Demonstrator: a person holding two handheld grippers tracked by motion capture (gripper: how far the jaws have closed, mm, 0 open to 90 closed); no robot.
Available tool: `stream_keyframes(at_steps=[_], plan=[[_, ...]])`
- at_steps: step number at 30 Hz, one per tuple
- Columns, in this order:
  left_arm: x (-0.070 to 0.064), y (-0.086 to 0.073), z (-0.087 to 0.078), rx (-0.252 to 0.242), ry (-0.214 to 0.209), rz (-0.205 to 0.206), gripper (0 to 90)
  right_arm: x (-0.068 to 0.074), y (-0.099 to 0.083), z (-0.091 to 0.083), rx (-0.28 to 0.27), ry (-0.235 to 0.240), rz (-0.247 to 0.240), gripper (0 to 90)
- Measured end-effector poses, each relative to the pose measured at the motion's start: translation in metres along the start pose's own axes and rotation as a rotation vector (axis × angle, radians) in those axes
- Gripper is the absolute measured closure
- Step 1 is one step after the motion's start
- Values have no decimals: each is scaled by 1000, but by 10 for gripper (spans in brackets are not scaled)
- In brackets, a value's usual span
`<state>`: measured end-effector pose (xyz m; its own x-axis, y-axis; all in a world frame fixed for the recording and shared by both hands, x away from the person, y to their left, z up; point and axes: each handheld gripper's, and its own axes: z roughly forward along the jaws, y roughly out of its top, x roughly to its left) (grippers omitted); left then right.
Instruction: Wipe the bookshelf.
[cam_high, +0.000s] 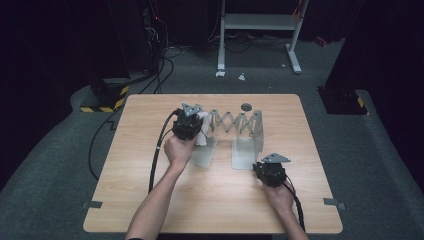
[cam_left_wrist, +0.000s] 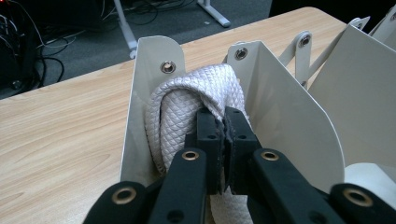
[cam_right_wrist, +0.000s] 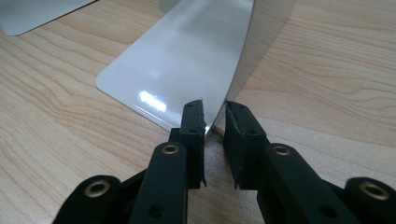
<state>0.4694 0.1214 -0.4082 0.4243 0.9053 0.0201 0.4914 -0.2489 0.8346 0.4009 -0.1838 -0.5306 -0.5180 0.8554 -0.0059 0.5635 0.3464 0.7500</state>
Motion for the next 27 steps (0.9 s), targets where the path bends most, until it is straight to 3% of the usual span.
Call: stream_keyframes(at_steps=[8,13,17,27], plan=[[3,9,-13,-33,7,2,865,0,0,0,-1,0,-2,776],[6,3,-16,-31,7,-6,865,0,0,0,0,0,-2,776],[6,-1,-19,-27,15,10,864,0,0,0,0,0,-1,776],[15,-17,-32,-35,8,-23,864,0,0,0,0,0,0,776]])
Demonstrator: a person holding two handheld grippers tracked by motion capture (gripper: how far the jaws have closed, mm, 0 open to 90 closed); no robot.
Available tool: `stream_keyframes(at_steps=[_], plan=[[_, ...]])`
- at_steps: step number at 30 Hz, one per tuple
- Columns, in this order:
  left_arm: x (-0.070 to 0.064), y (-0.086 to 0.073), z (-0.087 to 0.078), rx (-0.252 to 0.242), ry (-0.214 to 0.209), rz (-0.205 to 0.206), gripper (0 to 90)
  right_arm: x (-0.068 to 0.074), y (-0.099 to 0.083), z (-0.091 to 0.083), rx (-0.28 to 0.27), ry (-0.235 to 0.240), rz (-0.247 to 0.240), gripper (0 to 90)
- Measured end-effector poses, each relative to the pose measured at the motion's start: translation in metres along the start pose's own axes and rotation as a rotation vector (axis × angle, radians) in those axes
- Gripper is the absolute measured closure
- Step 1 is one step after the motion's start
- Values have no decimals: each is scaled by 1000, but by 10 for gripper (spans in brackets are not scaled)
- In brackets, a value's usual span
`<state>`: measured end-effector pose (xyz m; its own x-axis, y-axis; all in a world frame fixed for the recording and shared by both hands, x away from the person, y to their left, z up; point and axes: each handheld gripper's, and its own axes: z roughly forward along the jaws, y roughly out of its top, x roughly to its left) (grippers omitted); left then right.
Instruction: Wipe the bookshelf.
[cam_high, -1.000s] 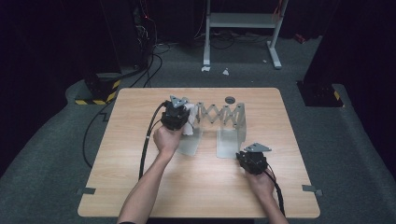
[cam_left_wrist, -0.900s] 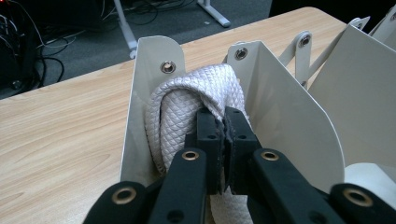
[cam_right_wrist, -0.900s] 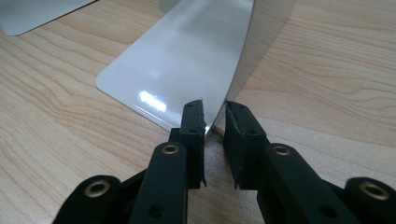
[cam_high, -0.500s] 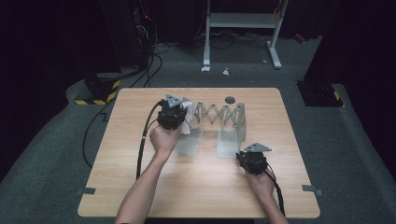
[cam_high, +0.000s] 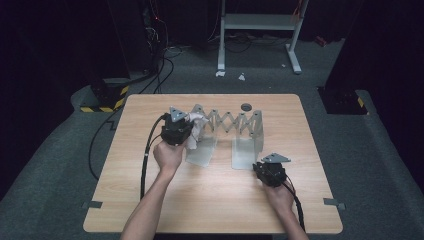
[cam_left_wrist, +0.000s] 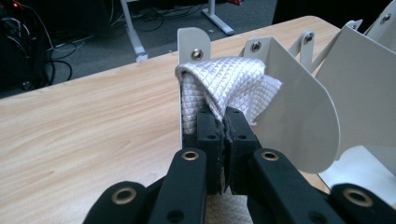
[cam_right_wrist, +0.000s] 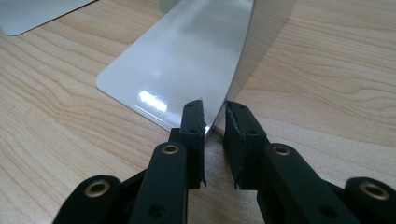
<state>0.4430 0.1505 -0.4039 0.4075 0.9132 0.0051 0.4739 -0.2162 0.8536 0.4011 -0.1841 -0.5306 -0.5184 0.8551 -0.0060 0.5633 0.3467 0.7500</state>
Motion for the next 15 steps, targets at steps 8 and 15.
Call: stream_keyframes(at_steps=[8,15], plan=[[0,-9,-8,-11,-11,-11,865,0,0,0,-1,0,-1,776],[-1,-20,-14,-20,-11,-23,865,0,0,0,0,0,1,777]])
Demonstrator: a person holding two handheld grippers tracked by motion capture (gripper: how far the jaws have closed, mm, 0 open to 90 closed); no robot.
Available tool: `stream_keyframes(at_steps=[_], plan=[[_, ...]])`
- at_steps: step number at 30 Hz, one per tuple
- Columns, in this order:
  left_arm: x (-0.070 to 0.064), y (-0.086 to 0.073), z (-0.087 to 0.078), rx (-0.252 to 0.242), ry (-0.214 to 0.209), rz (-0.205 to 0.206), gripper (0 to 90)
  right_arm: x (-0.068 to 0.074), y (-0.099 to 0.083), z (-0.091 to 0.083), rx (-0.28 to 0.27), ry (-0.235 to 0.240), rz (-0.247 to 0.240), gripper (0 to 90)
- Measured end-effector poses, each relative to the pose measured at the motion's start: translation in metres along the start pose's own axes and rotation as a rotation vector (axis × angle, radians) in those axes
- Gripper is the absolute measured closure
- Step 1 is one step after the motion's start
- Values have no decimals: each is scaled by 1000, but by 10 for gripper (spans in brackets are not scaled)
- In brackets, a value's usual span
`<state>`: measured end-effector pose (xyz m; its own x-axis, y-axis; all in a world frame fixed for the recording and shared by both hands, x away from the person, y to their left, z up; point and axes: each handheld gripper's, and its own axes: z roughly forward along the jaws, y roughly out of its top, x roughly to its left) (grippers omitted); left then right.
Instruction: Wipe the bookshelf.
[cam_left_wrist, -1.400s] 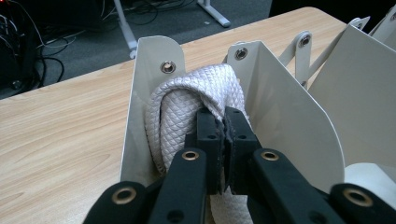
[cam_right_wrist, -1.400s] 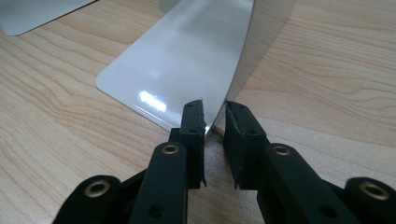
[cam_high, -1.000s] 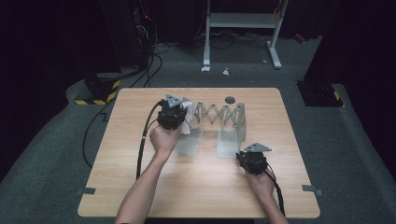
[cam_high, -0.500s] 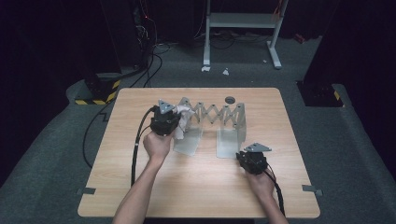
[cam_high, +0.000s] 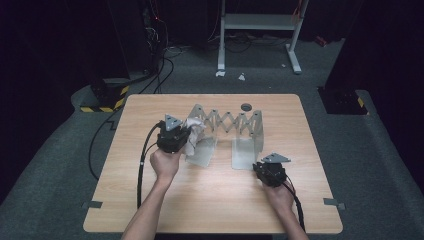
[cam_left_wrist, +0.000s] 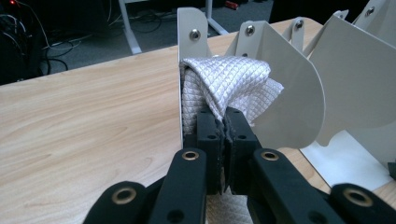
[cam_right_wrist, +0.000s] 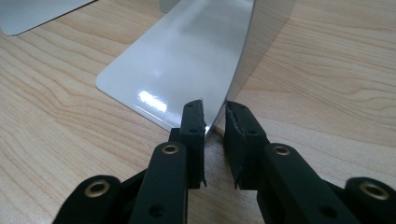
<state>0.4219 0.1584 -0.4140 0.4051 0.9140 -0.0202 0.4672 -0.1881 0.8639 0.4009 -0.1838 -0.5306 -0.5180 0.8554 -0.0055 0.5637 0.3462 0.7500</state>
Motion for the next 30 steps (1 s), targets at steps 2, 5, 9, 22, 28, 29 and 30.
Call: stream_keyframes(at_steps=[2,5,9,22,28,29,30], plan=[[0,-3,0,4,1,2,865,0,0,0,0,0,0,776],[-1,-7,1,9,4,1,865,0,0,0,0,0,0,776],[-1,-13,3,14,1,-12,865,0,0,0,0,0,-1,776],[-2,-31,13,50,4,-28,864,0,0,0,0,-1,-1,776],[-1,-40,19,64,7,-38,864,0,0,0,0,-2,-1,776],[-1,-41,20,65,8,-44,864,0,0,0,0,-2,-1,776],[-1,-42,21,73,9,-42,864,0,0,0,0,-1,-1,776]])
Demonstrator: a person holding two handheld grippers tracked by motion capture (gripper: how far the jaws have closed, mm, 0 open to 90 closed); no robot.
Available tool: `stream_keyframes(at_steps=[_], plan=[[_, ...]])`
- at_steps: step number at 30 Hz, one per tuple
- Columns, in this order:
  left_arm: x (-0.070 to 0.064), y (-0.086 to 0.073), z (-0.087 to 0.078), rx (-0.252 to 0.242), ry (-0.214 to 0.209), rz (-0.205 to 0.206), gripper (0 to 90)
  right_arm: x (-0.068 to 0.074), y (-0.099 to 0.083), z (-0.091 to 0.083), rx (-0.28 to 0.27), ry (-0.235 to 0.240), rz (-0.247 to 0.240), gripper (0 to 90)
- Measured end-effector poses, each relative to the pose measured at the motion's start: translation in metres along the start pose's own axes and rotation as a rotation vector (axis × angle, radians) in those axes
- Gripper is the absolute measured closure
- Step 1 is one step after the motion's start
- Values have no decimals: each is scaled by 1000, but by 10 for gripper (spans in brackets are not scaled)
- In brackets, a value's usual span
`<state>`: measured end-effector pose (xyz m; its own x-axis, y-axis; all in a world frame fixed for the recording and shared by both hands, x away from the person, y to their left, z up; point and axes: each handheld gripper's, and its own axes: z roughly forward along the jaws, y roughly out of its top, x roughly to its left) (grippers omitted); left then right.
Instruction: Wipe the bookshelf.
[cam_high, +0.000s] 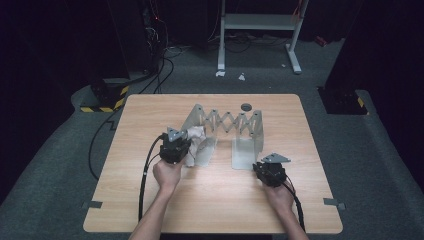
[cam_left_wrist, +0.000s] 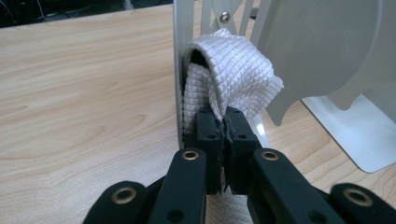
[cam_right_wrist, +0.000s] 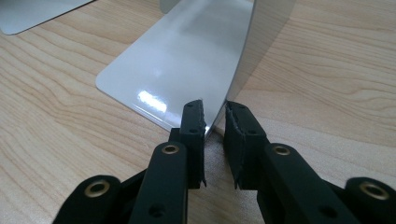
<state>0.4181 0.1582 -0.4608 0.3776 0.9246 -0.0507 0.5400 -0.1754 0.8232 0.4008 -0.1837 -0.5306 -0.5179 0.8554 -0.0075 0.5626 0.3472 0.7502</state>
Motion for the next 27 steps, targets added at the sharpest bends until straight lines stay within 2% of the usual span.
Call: stream_keyframes(at_steps=[7,15,27], plan=[[0,-9,7,17,-1,-19,864,0,0,0,0,1,1,776],[1,-21,14,56,-5,-30,864,0,0,0,0,1,2,776],[3,-42,32,122,12,-41,864,-1,0,0,0,3,4,777]])
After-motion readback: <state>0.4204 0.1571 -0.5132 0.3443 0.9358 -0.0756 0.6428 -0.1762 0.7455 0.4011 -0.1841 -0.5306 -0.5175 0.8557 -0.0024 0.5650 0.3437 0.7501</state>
